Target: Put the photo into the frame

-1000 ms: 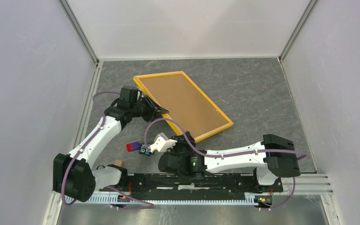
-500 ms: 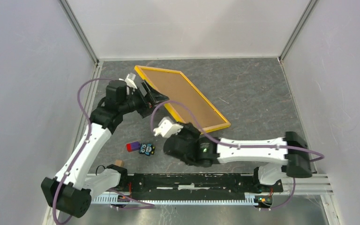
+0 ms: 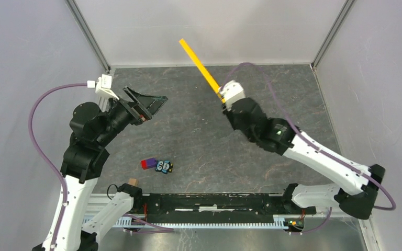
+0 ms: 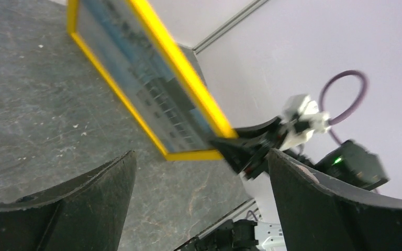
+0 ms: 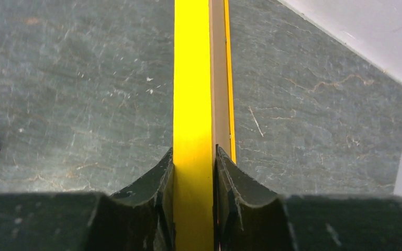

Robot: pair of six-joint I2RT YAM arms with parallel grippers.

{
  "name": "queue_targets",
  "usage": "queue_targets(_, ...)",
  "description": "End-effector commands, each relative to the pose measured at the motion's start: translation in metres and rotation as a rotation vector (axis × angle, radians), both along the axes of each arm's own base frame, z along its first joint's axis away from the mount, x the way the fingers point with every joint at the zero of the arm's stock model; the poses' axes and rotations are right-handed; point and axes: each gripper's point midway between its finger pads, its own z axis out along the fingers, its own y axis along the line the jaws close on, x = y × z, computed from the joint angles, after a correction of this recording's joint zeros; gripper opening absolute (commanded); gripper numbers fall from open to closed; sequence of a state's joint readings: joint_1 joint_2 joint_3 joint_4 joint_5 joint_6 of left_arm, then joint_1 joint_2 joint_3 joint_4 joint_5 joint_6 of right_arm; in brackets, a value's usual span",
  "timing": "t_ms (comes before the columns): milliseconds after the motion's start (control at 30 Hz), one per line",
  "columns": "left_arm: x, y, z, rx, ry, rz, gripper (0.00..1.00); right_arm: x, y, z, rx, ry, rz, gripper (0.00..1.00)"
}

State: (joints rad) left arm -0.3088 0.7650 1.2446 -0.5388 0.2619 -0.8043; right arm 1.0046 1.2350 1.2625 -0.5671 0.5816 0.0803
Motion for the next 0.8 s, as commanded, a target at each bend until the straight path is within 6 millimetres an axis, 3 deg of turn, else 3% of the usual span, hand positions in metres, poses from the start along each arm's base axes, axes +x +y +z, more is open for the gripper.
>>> queue_targets(0, 0.015, 0.005, -0.036, 0.084, 0.078, 0.038, 1.0, 0.019, -0.029, 0.039, 0.357, 0.038, -0.095, 0.0)
queue_targets(267, 0.018, -0.004, -0.056, 0.068, 0.128, 0.0, 1.0, 0.063, -0.152, -0.009, 0.492, 0.12, -0.291, 0.0)
queue_targets(467, 0.019, -0.008, -0.068, 0.064, 0.155, -0.018, 0.99, 0.059, -0.243, -0.073, 0.624, 0.204, -0.466, 0.0)
queue_targets(767, 0.024, -0.032, -0.084, 0.047, 0.209, -0.151, 0.96, 0.038, -0.315, -0.146, 0.654, 0.221, -0.734, 0.0)
